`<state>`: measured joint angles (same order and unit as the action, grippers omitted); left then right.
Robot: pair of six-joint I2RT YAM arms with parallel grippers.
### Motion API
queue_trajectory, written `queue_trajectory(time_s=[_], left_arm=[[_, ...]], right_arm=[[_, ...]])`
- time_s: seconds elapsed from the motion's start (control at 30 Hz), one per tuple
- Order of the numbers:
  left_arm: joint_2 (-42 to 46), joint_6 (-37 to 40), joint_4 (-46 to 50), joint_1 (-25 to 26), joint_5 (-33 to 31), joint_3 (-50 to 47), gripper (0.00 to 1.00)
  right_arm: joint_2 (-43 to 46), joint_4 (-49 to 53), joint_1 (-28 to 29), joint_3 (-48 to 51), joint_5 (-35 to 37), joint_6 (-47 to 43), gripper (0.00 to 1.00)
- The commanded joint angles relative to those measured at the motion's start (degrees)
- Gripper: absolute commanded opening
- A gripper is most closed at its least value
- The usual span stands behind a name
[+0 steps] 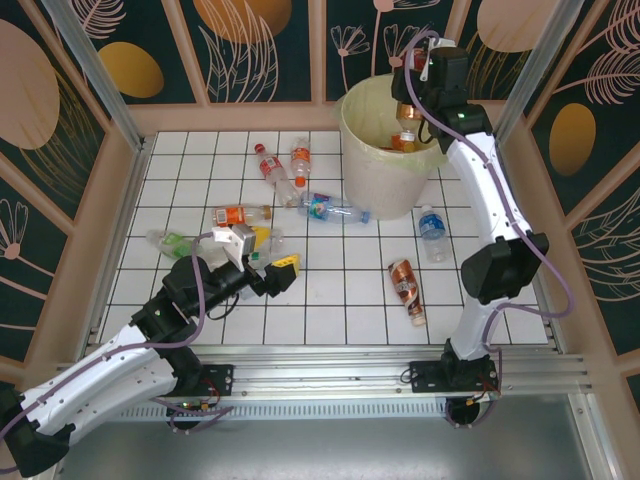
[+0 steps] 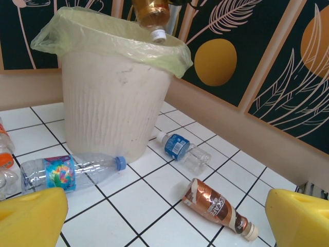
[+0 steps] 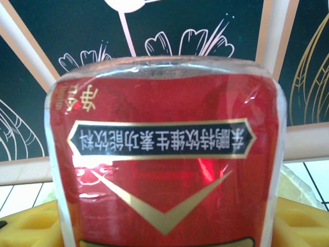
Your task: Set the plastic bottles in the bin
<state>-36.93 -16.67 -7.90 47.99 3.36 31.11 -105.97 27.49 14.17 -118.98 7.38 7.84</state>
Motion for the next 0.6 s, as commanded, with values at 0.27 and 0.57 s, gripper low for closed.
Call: queue_trajectory(time_s=[0.27,0.57], left_arm=[[-0.3,0.8,-0.4,-0.2,3.8,0.6,0.99],[-0.6,0.8,-0.3,-0.2,4.5,0.8,0.99]], right_arm=[[-4.9,2.0,-1.0,0.4,-3.2,0.7,0.67],[-9.3,4.4,-1.1,1.1,-5.4,0.7,0.68]])
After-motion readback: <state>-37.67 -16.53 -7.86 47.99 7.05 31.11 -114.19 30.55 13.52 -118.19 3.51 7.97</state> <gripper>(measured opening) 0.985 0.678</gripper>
